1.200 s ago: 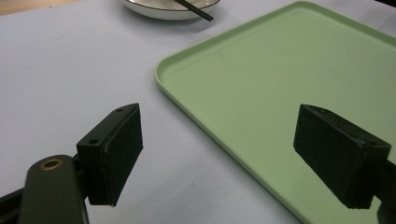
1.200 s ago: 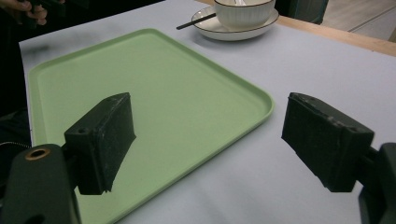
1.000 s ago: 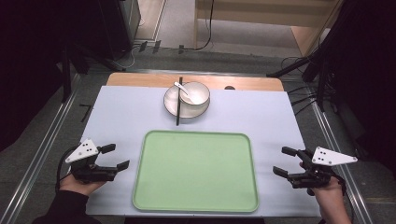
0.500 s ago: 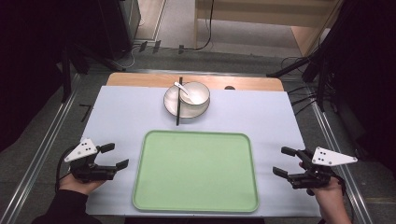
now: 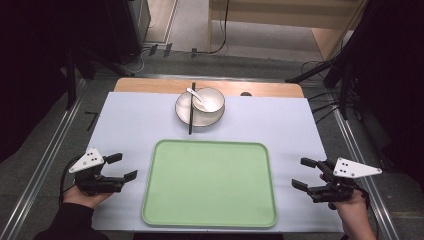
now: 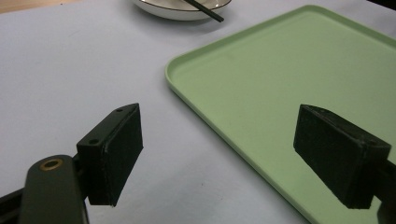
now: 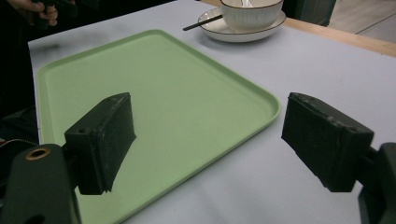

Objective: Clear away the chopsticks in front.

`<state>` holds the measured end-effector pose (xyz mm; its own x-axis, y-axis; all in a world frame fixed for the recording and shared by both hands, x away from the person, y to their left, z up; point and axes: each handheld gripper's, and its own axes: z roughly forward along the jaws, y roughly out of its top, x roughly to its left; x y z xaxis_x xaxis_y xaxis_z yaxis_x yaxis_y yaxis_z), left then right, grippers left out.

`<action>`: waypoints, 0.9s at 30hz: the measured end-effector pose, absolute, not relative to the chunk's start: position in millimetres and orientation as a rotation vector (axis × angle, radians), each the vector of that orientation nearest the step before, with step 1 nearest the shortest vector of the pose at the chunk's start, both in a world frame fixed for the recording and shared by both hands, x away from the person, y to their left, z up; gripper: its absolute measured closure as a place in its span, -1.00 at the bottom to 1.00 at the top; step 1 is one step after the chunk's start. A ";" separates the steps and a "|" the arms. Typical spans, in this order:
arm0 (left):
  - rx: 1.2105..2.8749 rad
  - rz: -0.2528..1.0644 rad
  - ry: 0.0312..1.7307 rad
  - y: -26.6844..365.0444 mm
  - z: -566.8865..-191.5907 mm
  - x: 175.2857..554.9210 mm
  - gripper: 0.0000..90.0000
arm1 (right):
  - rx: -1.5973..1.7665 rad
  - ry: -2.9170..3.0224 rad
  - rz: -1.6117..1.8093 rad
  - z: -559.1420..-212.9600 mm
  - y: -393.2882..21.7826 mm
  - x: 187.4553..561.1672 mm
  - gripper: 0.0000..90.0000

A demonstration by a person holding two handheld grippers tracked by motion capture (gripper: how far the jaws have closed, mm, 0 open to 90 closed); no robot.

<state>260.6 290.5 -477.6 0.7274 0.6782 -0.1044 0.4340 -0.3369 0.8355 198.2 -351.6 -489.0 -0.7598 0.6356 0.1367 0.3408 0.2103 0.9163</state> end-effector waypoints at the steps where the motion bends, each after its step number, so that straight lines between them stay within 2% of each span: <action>1: 1.985 0.326 0.848 290.5 -477.6 260.6 -0.64 | 0.921 2.221 1.567 -489.4 -351.4 198.6 -0.61; 18: 1.994 0.244 0.878 285.0 -478.5 264.0 -0.62 | 0.925 2.230 1.559 -490.0 -351.0 199.0 -0.61; 20: 1.987 0.218 0.879 284.6 -478.2 263.9 -0.49 | 0.927 2.229 1.562 -489.9 -351.0 199.0 -0.61; 27: 1.983 0.184 0.914 273.1 -473.8 267.3 -0.45 | 0.918 2.233 1.559 -490.0 -350.1 199.1 -0.61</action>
<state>267.3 273.1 -473.8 0.7137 0.6653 -0.2192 0.5285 -0.3061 0.7918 199.1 -350.1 -490.0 -0.7640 0.6309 0.1349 0.3441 0.2216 0.9124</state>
